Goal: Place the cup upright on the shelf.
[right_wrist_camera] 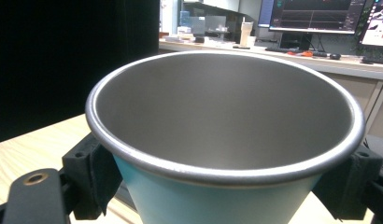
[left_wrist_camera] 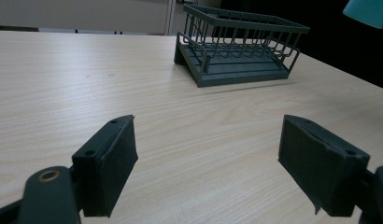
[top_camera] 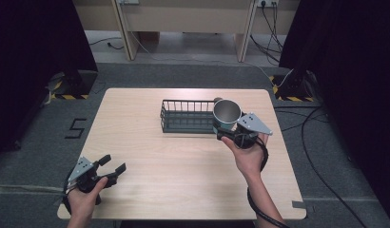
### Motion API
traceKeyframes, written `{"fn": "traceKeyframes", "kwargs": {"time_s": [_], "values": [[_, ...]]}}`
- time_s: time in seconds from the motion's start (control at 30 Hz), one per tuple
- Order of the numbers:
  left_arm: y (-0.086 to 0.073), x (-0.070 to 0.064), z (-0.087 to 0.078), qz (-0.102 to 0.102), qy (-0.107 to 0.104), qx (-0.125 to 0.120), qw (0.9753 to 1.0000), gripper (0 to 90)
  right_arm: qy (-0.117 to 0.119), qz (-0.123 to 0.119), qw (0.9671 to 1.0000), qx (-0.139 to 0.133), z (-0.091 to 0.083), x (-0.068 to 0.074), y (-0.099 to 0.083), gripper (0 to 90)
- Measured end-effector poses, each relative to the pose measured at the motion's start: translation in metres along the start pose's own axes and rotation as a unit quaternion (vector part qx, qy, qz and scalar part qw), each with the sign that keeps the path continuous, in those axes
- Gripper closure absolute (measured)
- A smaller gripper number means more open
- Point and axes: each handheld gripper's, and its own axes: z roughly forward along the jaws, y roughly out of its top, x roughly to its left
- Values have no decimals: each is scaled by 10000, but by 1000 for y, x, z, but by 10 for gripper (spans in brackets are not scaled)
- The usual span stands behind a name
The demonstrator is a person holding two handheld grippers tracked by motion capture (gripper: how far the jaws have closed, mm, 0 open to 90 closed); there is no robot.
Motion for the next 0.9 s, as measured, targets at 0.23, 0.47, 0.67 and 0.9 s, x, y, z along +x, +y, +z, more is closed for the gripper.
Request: {"fn": "traceKeyframes", "kwargs": {"time_s": [0.23,0.47,0.67,0.9], "values": [[0,0,0,-5,-8,-11,10000,186,45,22,10000,-33,10,5,4,157],[0,0,0,-3,-17,-10,10000,186,85,77,9999,-58,20,10,4,157],[0,0,0,5,-17,-4,10000,186,104,91,9999,-45,26,12,5,157],[0,0,0,10,-22,1,10000,186,102,126,9999,-32,34,13,5,157]]}}
